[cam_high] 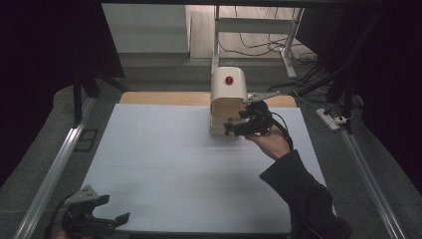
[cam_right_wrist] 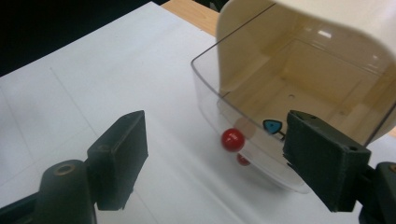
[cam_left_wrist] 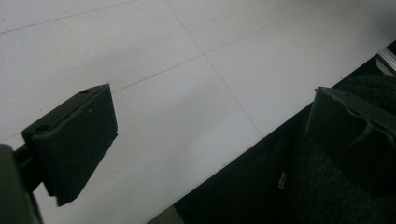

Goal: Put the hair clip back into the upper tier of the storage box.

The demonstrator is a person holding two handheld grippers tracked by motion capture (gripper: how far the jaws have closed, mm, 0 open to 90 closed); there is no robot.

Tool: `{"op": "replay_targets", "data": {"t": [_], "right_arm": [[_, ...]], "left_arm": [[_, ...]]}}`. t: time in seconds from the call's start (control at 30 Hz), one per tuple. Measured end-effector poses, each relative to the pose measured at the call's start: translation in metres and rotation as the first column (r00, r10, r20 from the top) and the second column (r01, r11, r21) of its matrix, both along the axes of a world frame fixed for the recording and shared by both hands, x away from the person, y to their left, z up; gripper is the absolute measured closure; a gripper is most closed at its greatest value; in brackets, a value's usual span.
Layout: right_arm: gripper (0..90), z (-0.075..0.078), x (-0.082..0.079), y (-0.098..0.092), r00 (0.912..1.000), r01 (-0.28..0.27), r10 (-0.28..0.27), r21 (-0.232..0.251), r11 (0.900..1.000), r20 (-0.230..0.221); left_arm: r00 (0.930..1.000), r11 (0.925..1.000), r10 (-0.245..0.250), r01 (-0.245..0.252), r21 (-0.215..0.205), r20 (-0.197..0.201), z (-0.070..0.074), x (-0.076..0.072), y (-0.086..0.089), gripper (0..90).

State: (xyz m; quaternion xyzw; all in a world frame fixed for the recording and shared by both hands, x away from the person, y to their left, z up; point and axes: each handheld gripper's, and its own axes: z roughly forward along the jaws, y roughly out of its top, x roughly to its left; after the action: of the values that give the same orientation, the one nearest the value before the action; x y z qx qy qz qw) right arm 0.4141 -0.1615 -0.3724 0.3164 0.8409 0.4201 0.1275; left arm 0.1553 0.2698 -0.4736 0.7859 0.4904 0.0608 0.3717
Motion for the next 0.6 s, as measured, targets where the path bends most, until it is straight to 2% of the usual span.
{"op": "replay_targets", "data": {"t": [0.33,0.6], "right_arm": [[15.9,-0.007,-0.015,0.0,0.9996,-0.03,0.03,0.013,0.999,0.002],[11.2,-0.015,-0.026,0.002,0.9985,-0.054,0.054,-0.005,0.999,0.0]], "left_arm": [[1.0,1.0,0.0,0.0,0.0,-0.001,0.0,0.0,0.0,2.1],[1.0,1.0,-0.002,0.002,0.0,0.002,0.0,0.0,0.0,2.1]]}}
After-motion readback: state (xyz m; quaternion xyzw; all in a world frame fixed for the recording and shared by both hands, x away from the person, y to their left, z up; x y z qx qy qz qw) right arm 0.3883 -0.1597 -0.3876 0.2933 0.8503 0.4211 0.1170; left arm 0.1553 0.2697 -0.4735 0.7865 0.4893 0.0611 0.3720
